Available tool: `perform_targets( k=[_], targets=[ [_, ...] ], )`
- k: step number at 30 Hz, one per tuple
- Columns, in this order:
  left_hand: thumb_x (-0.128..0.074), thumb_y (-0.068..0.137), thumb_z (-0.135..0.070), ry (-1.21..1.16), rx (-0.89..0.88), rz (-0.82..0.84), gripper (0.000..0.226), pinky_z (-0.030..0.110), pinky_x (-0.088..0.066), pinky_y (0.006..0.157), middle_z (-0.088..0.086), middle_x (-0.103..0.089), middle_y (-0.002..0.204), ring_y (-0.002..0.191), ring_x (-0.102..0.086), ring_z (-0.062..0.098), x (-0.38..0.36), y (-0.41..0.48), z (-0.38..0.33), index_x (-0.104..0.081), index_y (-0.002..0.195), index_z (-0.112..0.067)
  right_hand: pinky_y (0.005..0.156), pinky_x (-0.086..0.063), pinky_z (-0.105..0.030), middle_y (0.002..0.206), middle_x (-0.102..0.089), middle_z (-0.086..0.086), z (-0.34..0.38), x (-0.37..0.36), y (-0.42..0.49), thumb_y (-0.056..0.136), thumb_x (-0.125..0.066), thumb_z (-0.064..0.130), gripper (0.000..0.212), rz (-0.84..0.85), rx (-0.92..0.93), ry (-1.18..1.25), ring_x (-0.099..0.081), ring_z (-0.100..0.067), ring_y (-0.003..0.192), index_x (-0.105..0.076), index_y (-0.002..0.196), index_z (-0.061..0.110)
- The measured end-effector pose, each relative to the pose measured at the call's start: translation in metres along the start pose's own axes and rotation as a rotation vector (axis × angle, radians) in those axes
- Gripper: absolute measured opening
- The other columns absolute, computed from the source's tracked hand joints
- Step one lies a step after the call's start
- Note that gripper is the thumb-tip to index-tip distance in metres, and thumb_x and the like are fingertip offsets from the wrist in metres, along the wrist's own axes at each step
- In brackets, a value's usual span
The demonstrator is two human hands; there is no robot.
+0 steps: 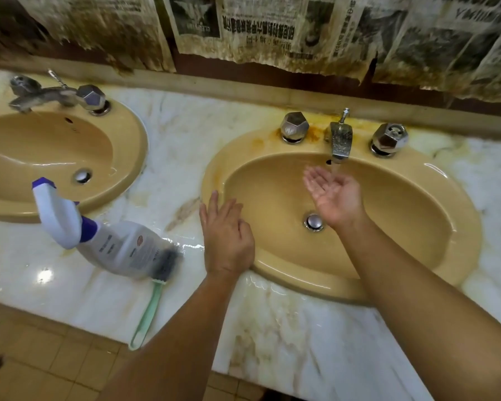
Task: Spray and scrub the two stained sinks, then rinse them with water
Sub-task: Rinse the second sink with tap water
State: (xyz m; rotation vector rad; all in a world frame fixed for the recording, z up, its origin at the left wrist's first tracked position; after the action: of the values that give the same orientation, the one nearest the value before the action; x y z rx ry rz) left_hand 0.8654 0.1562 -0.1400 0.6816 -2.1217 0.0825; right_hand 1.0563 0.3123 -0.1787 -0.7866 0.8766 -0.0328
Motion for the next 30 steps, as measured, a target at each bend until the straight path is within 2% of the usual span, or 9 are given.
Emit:
perform_targets(
  k=[4,7,9,11,14,16,20,26,30],
  targets=[
    [-0.036,0.098,-0.018,-0.075,0.056,0.002,0.05,0.048,-0.009,0.128,0.008,-0.05,0.154,0.158,-0.007,0.026,0.004,0.007,0.01,-0.059,0.14,-0.005,0.107,-0.052,-0.04,0.127,-0.071,-0.016,-0.062,-0.055,-0.066,0.106,-0.04,0.016,0.035,0.327,0.066,-0.551,-0.065,-0.031,0.123,-0.067,0.122,0.001],
    [-0.031,0.104,-0.022,-0.143,0.157,-0.027,0.054,0.041,-0.014,0.128,0.006,-0.031,0.166,0.158,-0.004,0.02,0.009,0.011,0.019,-0.04,0.155,-0.005,0.111,-0.044,-0.033,0.151,-0.054,0.007,-0.12,-0.049,-0.115,0.111,-0.034,0.036,0.043,0.63,0.303,-1.562,-0.053,-0.015,0.137,-0.051,0.149,0.028],
    [-0.034,0.108,-0.021,-0.158,0.206,-0.047,0.051,0.032,-0.011,0.128,0.002,-0.026,0.168,0.158,-0.004,0.016,0.01,0.012,0.024,-0.037,0.157,-0.006,0.107,-0.044,-0.037,0.158,-0.043,0.017,-0.118,-0.024,-0.129,0.108,-0.023,0.058,0.051,0.61,0.45,-2.155,-0.05,-0.015,0.138,-0.031,0.156,0.042],
    [-0.036,0.108,-0.018,-0.129,0.207,-0.04,0.051,0.019,-0.005,0.124,-0.003,-0.023,0.169,0.158,-0.002,0.012,0.01,0.012,0.023,-0.035,0.158,-0.009,0.099,-0.046,-0.038,0.136,-0.061,0.015,-0.088,0.004,-0.121,0.101,-0.016,0.072,0.054,0.429,0.233,-2.309,-0.059,-0.02,0.122,-0.053,0.132,0.047],
    [-0.039,0.106,-0.016,-0.108,0.204,-0.035,0.055,0.018,-0.006,0.122,-0.007,-0.02,0.169,0.157,0.001,0.007,0.01,0.012,0.022,-0.032,0.16,-0.013,0.083,-0.046,-0.033,0.102,-0.07,0.0,-0.039,0.049,-0.072,0.101,-0.036,0.068,0.057,0.129,-0.12,-2.144,-0.062,-0.022,0.092,-0.073,0.098,0.024],
    [-0.039,0.105,-0.015,-0.111,0.21,-0.039,0.055,0.017,-0.006,0.121,-0.008,-0.02,0.169,0.157,0.001,0.004,0.01,0.013,0.024,-0.032,0.16,-0.013,0.082,-0.05,-0.037,0.104,-0.071,-0.017,-0.012,0.063,-0.033,0.096,-0.056,0.052,0.052,-0.075,-0.154,-1.508,-0.065,-0.028,0.088,-0.074,0.107,0.005],
    [-0.038,0.107,-0.015,-0.136,0.231,-0.047,0.053,0.012,-0.001,0.121,-0.006,-0.02,0.169,0.156,-0.004,0.004,0.01,0.016,0.029,-0.034,0.159,-0.012,0.092,-0.057,-0.046,0.13,-0.062,-0.03,0.009,0.036,0.007,0.11,-0.034,0.022,0.046,-0.152,-0.033,-0.182,-0.064,-0.04,0.118,-0.05,0.137,-0.012],
    [-0.034,0.11,-0.025,-0.176,0.296,-0.066,0.049,0.005,-0.002,0.116,-0.01,-0.027,0.167,0.154,-0.015,0.002,0.014,0.021,0.036,-0.039,0.158,-0.016,0.105,-0.053,-0.048,0.131,-0.064,-0.03,-0.09,-0.049,-0.058,0.105,-0.036,0.022,0.048,0.253,-0.246,-0.362,-0.064,-0.04,0.123,-0.057,0.133,-0.012],
    [-0.035,0.11,-0.033,-0.218,0.32,-0.088,0.049,0.003,-0.004,0.115,-0.011,-0.029,0.166,0.153,-0.017,-0.001,0.017,0.021,0.036,-0.042,0.156,-0.018,0.099,-0.056,-0.049,0.126,-0.067,-0.029,-0.097,0.004,-0.057,0.105,-0.038,0.021,0.047,-0.022,-0.25,-0.294,-0.067,-0.04,0.113,-0.055,0.134,-0.012]
  ],
)
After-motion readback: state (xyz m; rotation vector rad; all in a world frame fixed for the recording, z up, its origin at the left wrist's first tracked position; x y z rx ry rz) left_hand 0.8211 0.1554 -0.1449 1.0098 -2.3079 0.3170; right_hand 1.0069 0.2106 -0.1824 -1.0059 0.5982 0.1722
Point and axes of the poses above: each hand's wrist, its own y-axis towards the middle knuckle, its own x-axis out of the back of the hand, z = x × y, the point moved 8 cm from there along y, towards the middle knuckle
